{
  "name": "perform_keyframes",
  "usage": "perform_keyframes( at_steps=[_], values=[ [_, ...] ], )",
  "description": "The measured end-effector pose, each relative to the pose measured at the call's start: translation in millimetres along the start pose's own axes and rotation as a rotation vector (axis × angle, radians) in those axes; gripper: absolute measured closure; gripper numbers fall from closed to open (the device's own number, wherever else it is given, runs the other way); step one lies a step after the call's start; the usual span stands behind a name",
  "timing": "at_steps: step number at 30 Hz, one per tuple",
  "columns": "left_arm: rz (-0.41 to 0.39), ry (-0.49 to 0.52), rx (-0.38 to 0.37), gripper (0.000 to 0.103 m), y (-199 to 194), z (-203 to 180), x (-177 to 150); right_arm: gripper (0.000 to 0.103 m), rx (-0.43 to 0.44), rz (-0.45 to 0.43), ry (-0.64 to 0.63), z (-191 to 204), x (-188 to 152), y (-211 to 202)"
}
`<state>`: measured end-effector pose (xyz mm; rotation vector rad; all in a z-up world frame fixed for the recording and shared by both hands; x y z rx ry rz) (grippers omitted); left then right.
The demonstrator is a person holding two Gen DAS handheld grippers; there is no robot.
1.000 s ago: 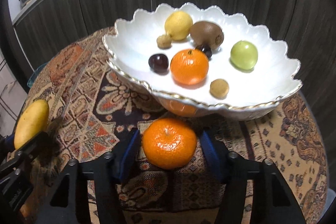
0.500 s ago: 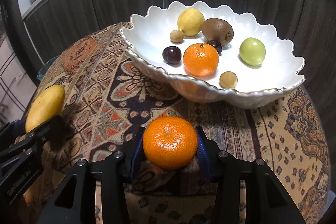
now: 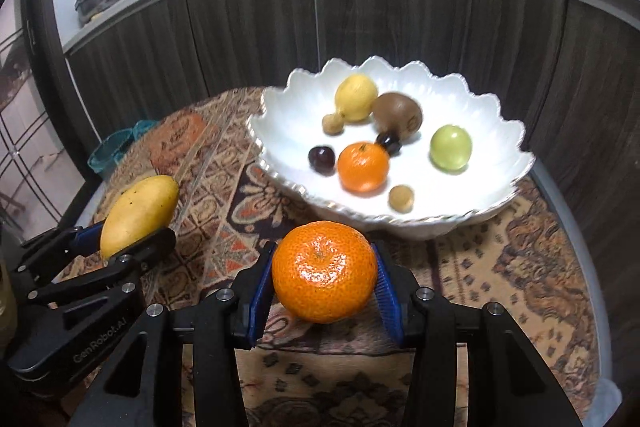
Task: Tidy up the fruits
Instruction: 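Carry mango and orange over the white bowl and open both tools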
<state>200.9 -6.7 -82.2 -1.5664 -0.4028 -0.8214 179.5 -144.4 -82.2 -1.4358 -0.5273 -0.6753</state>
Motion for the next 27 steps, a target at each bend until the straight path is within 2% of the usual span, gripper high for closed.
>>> perform_keyframes(
  at_steps=[16,20,27],
  values=[
    [-0.103,0.081,-0.041,0.055,-13.3,-42.2,62.6,0.056,-0.027,-0.114,0.018,-42.4,43.9,-30.0],
    [-0.121,0.096,-0.046,0.055,-6.2,-50.8,78.4,0.056,-0.039,-0.138,0.024,-53.1,55.9,-30.0],
    [-0.098,0.114,-0.065,0.055,21.7,-64.5,95.0,0.056,-0.062,-0.143,0.048,-73.7,72.6,-12.5]
  ],
)
Point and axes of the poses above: each gripper's, at about its wrist camera, not at the fingertips, and y roughly the way its jaws point, z to its left, x to its top, the point moved 1 cm from there along y, roughly the way its jaws point, and after that the axes turned 3 degrees about y, right-handed, at the moved point
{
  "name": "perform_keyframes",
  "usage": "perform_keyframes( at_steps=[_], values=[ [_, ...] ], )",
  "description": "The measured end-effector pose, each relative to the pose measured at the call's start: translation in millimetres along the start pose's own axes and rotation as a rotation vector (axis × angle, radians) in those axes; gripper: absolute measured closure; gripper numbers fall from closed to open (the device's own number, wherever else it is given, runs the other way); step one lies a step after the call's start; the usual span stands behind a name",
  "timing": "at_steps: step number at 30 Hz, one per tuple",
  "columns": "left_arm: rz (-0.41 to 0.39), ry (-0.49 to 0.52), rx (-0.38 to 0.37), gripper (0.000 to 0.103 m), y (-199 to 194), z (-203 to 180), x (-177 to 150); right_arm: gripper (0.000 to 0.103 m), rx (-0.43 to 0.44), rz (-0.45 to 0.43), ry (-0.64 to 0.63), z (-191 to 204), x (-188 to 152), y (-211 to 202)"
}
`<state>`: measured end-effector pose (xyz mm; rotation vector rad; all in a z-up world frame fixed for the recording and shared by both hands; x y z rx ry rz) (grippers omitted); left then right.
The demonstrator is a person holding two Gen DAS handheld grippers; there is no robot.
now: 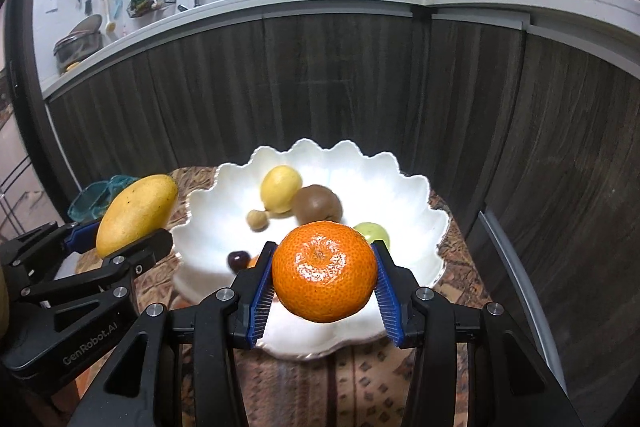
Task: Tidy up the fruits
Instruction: 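Carry mango and orange over the white bowl and open both tools, then withdraw both tools from the bowl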
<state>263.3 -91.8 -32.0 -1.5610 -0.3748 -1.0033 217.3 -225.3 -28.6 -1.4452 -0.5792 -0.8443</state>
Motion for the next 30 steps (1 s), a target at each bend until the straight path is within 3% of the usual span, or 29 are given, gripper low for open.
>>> perform_keyframes(
  at_steps=[10,19,21,22,24,26,28,30],
  values=[
    [0.052,0.021,-0.019,0.055,45.8,-11.9,7.3,0.056,-0.027,0.040,0.024,-17.2,1.6,34.2],
    [0.075,0.040,-0.013,0.054,64.2,-12.9,2.1,0.056,-0.040,0.068,0.033,-24.0,-3.9,50.7],
    [0.056,0.052,0.008,0.048,61.2,-12.8,3.0,0.055,-0.045,0.064,0.028,-23.0,-4.0,50.9],
    [0.047,0.055,0.019,0.041,59.3,-13.0,3.8,0.055,-0.046,0.065,0.029,-22.6,-4.3,50.6],
    [0.034,0.051,0.043,0.037,54.6,-10.9,5.0,0.045,-0.052,0.062,0.038,-23.9,-4.3,49.7],
    [0.028,0.048,0.054,0.032,49.7,-8.5,5.5,0.017,-0.074,0.045,0.047,-25.8,-3.0,45.7],
    [0.017,0.045,0.069,0.024,44.2,-7.3,5.5,0.010,-0.100,0.017,0.046,-26.0,-0.7,39.3],
    [0.005,0.041,0.081,0.018,37.1,-6.1,5.4,0.010,-0.118,0.003,0.041,-25.7,1.5,34.5]
  ],
)
Point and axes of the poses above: each gripper's, at about its wrist camera, not at the fingertips, and y roughly the way its jaws point, z to its left, x to its top, the point moved 1 cm from there along y, roughly the way its jaws point, and after that the axes turned 3 degrees about y, right-handed, at the moved point
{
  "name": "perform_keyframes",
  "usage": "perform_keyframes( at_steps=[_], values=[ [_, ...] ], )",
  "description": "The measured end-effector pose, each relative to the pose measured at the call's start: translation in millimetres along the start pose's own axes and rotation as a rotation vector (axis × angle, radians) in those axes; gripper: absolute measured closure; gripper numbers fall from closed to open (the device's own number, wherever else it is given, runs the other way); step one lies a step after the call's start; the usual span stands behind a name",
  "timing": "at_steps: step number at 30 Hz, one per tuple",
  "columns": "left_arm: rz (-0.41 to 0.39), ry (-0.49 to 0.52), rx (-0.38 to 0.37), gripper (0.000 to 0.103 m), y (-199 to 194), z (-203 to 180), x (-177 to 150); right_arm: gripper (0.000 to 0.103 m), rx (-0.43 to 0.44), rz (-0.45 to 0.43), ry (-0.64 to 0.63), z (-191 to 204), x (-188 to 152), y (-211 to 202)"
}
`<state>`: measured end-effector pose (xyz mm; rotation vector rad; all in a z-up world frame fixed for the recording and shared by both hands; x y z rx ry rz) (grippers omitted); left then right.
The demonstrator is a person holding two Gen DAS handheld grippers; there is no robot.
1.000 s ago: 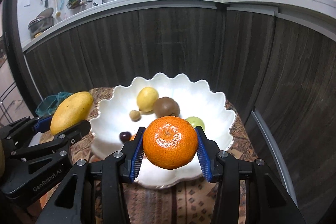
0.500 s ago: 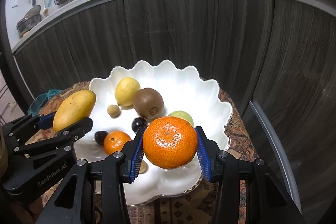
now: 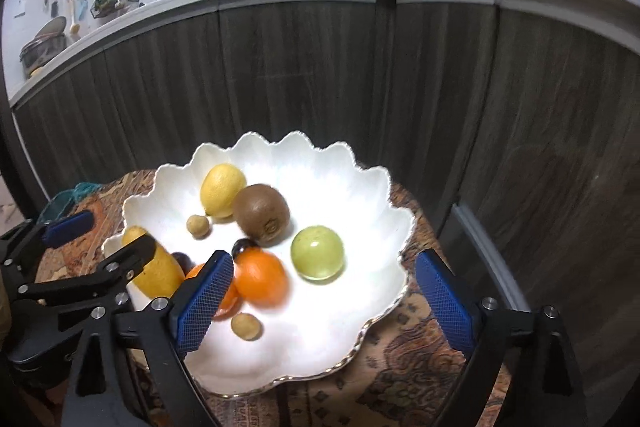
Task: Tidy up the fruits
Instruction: 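Withdraw both tools from the bowl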
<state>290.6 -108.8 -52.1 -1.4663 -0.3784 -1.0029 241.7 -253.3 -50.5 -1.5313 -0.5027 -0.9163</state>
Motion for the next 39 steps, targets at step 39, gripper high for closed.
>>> perform_keyframes(
  at_steps=[39],
  values=[
    [-0.133,-0.108,0.152,0.012,-159.7,24.0,-44.6,0.009,0.023,-0.116,-0.004,13.6,-22.8,-139.9]
  ],
)
Point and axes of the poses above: each gripper's, at about its wrist camera, not at the fingertips, and y roughly the way its jaws point, z to its left, x to its top, the point moved 1 cm from there along y, roughly the way its jaws point, and after that the axes turned 3 degrees about y, right-handed, at the moved point
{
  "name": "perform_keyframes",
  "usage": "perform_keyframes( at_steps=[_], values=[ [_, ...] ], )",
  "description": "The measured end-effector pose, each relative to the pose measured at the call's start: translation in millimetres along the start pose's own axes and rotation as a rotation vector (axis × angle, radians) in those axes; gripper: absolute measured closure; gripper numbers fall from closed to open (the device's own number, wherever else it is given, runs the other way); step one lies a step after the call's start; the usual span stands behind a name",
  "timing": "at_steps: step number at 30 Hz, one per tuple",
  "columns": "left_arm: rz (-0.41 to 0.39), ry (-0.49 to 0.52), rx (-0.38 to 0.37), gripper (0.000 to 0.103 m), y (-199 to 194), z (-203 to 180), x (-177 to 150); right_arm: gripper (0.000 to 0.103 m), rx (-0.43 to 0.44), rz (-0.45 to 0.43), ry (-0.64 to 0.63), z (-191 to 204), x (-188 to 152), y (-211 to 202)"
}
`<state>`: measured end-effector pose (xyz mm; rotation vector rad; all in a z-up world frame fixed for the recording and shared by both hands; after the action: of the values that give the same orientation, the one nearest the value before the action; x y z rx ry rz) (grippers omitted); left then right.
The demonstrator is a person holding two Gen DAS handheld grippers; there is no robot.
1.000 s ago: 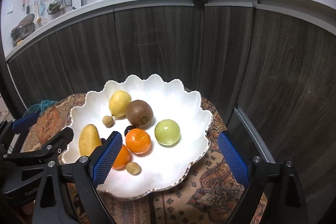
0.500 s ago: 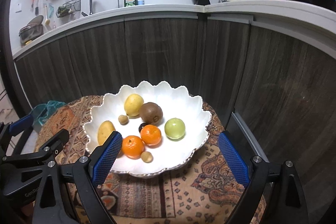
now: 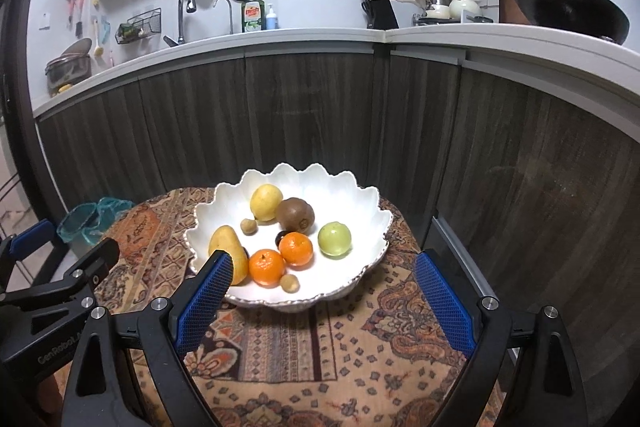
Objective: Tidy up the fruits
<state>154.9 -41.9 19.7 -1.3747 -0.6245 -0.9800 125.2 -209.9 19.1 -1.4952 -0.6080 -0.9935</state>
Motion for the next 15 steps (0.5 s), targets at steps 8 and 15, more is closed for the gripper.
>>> perform_keyframes(
  at_steps=[8,15],
  values=[
    [0.010,-0.018,0.028,0.012,-15.3,7.3,-9.7,0.009,0.005,0.003,0.009,-0.9,-8.4,-17.4],
    [0.021,-0.035,0.034,0.012,-21.5,10.4,-23.4,0.009,0.004,0.006,0.010,1.2,-19.6,-28.0]
  ],
)
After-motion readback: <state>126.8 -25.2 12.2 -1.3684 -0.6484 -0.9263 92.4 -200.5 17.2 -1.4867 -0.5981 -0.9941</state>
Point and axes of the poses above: each gripper's, at about its wrist camera, not at the fingertips, and y roughly the way its jaws point, z to its left, x to its top, the point moved 1 cm from there along y, roughly the way its jaws point, and after that the axes turned 3 degrees about y, right-handed, at the moved point
